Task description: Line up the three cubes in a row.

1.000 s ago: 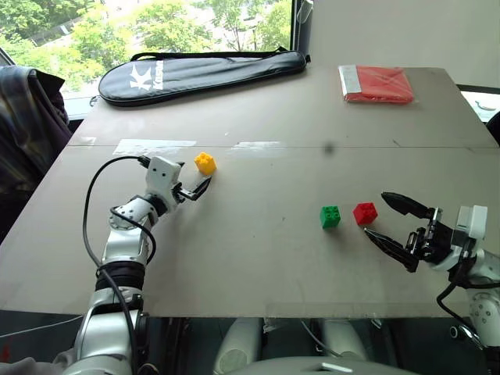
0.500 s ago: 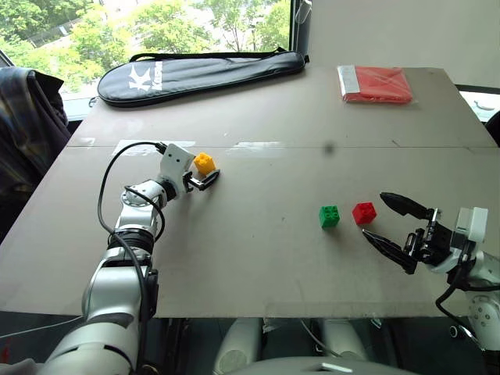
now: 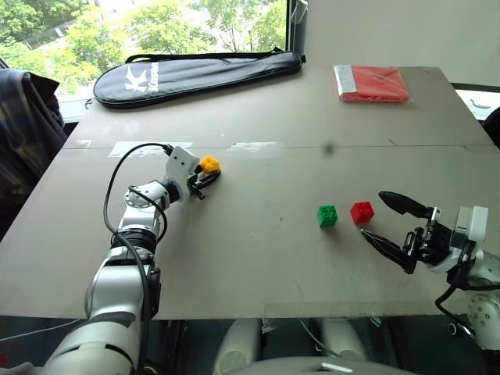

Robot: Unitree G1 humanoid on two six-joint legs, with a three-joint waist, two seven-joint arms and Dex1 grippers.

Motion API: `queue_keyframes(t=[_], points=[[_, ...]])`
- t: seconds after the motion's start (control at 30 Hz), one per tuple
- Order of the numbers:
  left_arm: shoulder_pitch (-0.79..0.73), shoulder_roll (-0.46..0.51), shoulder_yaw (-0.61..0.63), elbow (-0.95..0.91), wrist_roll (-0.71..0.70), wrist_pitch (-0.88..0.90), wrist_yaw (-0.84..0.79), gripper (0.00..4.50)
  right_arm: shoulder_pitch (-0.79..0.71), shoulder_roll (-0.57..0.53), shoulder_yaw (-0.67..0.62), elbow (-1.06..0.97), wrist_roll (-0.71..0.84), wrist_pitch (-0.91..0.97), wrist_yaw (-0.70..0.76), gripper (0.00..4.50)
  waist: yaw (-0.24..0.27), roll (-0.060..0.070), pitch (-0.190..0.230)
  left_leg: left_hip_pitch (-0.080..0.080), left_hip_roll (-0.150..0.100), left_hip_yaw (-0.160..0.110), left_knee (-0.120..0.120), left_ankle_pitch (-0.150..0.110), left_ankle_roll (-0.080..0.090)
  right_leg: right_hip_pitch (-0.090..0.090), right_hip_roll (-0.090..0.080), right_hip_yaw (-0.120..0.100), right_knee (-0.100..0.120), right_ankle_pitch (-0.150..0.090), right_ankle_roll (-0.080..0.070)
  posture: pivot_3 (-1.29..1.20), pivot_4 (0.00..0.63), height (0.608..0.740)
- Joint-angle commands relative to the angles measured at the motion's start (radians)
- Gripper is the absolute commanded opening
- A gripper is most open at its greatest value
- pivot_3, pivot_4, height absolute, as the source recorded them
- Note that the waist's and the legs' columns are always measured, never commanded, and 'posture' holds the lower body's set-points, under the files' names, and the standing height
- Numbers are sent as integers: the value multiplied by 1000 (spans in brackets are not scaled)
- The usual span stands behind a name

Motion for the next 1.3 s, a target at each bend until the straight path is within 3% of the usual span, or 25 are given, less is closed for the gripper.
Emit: queue_keyframes(t=[0.03, 0.2, 0.4, 0.77, 1.3], points=[[20, -26, -41, -98, -37, -25, -204, 1305, -3, -6, -9, -21, 8, -12, 4, 4500, 0, 0, 0, 0, 0, 0, 0, 0, 0, 0, 0, 0, 0, 0, 0, 0, 150, 740], [25, -103, -124, -223, -57, -8, -382, 1305, -7, 5, -4, -21, -1, -24, 0, 4500, -3, -1, 1, -1, 0, 0, 0, 0, 0, 0, 0, 0, 0, 0, 0, 0, 150, 740], [-5, -143, -230, -222, -8, -24, -487, 1305, 51, -4, -16, -32, -11, -33, 9, 4500, -9, -1, 1, -1, 1, 1, 0, 0, 1, -1, 1, 1, 0, 0, 0, 0, 150, 740], [8, -196, -310, -272, 31, 1, -481, 1305, 184, -12, -34, -39, -48, -107, 22, 4500, -5, -1, 1, 0, 1, 1, 0, -1, 1, -1, 1, 1, 0, 0, 0, 0, 150, 740], [101, -201, -331, -422, 12, 119, -452, 1305, 196, -11, -29, -4, -46, -148, 23, 4500, -4, -1, 0, 0, 2, 1, 0, -1, 1, 0, 1, 1, 0, 0, 0, 0, 150, 740]])
